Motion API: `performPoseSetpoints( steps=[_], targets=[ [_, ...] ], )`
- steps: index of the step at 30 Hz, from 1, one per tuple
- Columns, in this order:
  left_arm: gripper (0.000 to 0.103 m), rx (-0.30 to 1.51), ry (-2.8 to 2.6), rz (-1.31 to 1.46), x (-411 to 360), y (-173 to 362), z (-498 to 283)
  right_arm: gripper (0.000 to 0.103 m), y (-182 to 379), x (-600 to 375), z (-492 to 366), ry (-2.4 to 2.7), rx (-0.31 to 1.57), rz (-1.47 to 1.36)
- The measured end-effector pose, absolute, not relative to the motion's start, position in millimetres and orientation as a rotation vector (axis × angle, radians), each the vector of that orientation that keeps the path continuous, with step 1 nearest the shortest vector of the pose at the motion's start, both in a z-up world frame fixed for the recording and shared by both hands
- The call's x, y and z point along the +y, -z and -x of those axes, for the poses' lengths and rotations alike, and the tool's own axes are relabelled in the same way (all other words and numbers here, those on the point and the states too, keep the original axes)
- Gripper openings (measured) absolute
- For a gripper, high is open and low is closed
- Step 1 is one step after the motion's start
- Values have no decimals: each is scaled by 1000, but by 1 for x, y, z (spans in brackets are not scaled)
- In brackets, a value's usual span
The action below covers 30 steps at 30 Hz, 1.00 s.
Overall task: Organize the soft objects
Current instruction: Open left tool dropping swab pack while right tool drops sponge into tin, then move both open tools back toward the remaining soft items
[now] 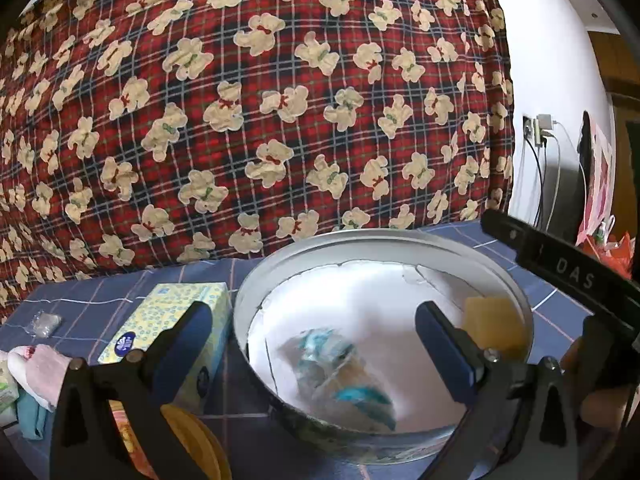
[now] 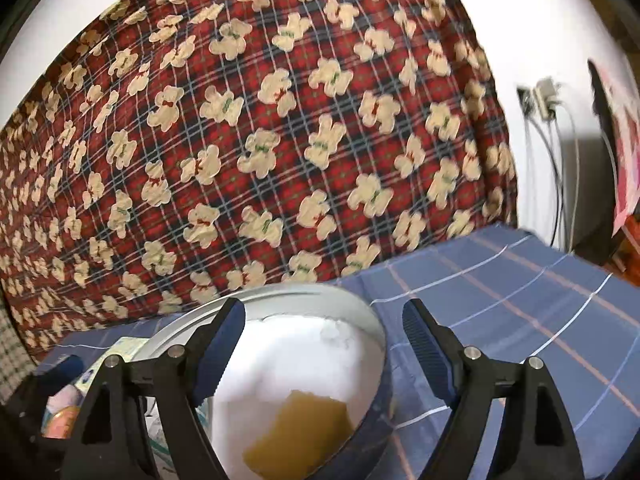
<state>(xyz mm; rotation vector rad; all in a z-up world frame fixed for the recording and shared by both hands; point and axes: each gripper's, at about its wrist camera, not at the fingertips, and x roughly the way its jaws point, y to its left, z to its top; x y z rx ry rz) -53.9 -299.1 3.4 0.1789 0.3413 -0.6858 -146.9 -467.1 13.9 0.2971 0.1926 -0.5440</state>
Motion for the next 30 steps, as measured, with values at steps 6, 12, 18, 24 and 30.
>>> performPoseSetpoints(
  steps=[6, 12, 18, 24, 30],
  targets=[
    [103, 312, 667, -203, -296, -3, 58, 83, -14, -459, 144, 559, 193, -232],
    [103, 254, 638, -225, -286, -5, 65, 83, -15, -450, 145, 561, 175, -184],
    [103, 296, 637, -207, -273, -4, 60, 83, -13, -448, 141, 550, 205, -185],
    [103, 312, 625, -193, -260, -3, 59, 83, -12, -436, 140, 566, 223, -174],
    [103, 312, 619, -190, -246, -3, 58, 83, -10, -419, 136, 566, 244, -172]
  ],
)
